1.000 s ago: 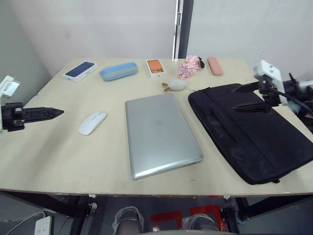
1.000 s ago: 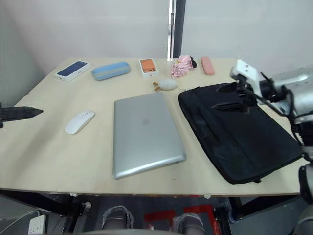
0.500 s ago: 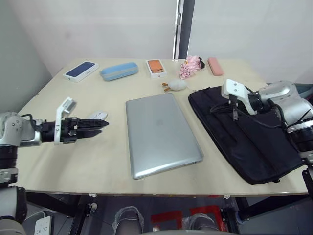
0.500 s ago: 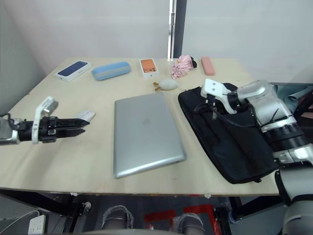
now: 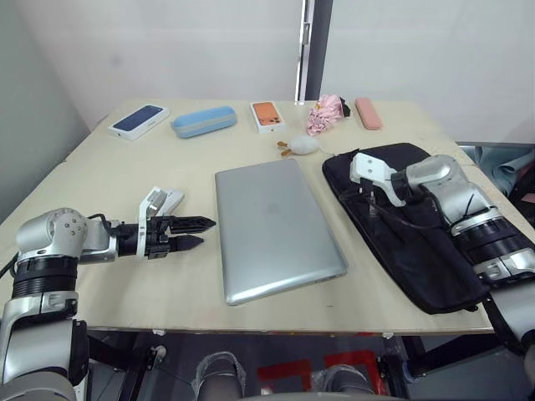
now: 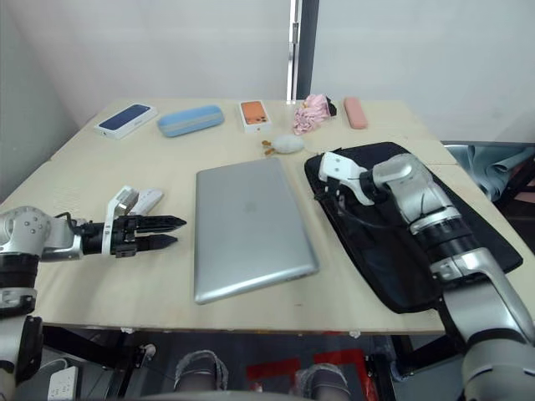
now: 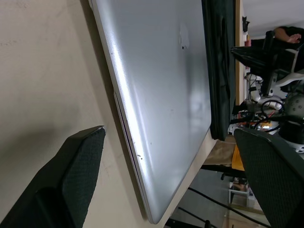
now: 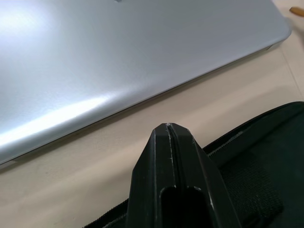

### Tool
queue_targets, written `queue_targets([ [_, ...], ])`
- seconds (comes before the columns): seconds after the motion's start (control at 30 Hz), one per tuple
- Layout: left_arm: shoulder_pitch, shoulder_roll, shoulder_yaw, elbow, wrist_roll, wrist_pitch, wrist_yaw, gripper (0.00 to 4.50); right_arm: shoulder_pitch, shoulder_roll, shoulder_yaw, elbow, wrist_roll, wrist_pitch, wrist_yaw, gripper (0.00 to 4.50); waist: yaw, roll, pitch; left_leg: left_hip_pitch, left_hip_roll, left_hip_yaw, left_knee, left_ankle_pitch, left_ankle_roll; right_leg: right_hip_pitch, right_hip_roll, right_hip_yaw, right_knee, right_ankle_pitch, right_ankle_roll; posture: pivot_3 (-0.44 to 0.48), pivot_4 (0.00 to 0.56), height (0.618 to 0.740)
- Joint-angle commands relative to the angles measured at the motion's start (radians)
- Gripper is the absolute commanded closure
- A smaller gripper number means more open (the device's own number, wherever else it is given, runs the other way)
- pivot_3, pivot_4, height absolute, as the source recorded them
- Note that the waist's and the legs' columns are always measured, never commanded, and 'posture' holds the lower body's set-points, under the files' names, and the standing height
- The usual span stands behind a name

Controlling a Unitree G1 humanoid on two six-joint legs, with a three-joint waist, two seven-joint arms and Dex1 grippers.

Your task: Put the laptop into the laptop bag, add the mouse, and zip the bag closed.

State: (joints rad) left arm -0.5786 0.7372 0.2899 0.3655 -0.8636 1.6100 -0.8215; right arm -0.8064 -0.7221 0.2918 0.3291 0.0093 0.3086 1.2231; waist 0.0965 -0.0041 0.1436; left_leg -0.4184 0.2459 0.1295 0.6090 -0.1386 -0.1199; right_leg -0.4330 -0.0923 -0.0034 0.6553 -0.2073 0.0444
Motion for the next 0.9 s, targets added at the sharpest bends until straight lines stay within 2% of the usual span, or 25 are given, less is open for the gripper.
queue_targets([
  [0.03, -0.028, -0.024, 0.010, 0.009, -0.009, 0.004, 0.012, 0.00, -0.003, 0.013, -0.006, 0.015, -0.016, -0.035, -0.014, 4.49, 0.001, 0.000, 0.000, 0.000, 0.000, 0.000, 0.000, 0.000, 0.000, 0.000, 0.000, 0.000, 0.000, 0.000, 0.000, 0.000, 0.150, 0.740],
  [0.23, -0.021, -0.057, -0.017, 0.019, -0.016, 0.004, 0.018, 0.00, 0.019, 0.053, 0.025, 0.053, -0.051, -0.077, -0.024, 4.49, -0.001, 0.000, 0.000, 0.000, 0.000, -0.001, 0.000, 0.000, 0.000, 0.000, 0.000, -0.001, 0.000, 0.000, 0.000, 0.000, 0.150, 0.740],
  [0.43, -0.050, -0.109, -0.023, 0.079, 0.024, -0.027, 0.027, 0.00, -0.007, 0.127, 0.047, 0.185, -0.106, -0.168, -0.091, 4.49, -0.002, 0.000, 0.000, 0.000, 0.000, -0.001, 0.001, 0.000, 0.000, 0.000, 0.000, -0.001, 0.000, 0.000, 0.000, 0.000, 0.150, 0.740],
  [0.57, -0.089, -0.130, -0.048, 0.151, 0.069, -0.108, 0.017, 0.00, -0.029, 0.174, 0.058, 0.284, -0.139, -0.231, -0.120, 4.49, -0.004, 0.000, 0.000, 0.000, 0.000, -0.001, 0.001, 0.000, 0.000, 0.001, 0.000, -0.001, 0.000, 0.001, -0.002, 0.000, 0.150, 0.740],
  [0.8, -0.143, -0.132, -0.092, 0.243, 0.120, -0.180, -0.038, 0.00, -0.082, 0.225, 0.052, 0.417, -0.174, -0.304, -0.151, 4.49, -0.005, 0.000, 0.000, 0.018, 0.000, -0.001, 0.001, -0.001, -0.001, 0.018, -0.001, 0.000, -0.001, 0.002, -0.004, 0.000, 0.150, 0.740],
  [0.9, -0.143, -0.135, -0.109, 0.266, 0.140, -0.203, -0.059, 0.00, -0.108, 0.252, 0.044, 0.464, -0.182, -0.332, -0.176, 4.49, -0.006, 0.000, 0.000, 0.020, 0.000, -0.001, 0.000, -0.001, -0.001, 0.019, -0.001, 0.000, 0.000, 0.004, -0.006, 0.000, 0.150, 0.740],
])
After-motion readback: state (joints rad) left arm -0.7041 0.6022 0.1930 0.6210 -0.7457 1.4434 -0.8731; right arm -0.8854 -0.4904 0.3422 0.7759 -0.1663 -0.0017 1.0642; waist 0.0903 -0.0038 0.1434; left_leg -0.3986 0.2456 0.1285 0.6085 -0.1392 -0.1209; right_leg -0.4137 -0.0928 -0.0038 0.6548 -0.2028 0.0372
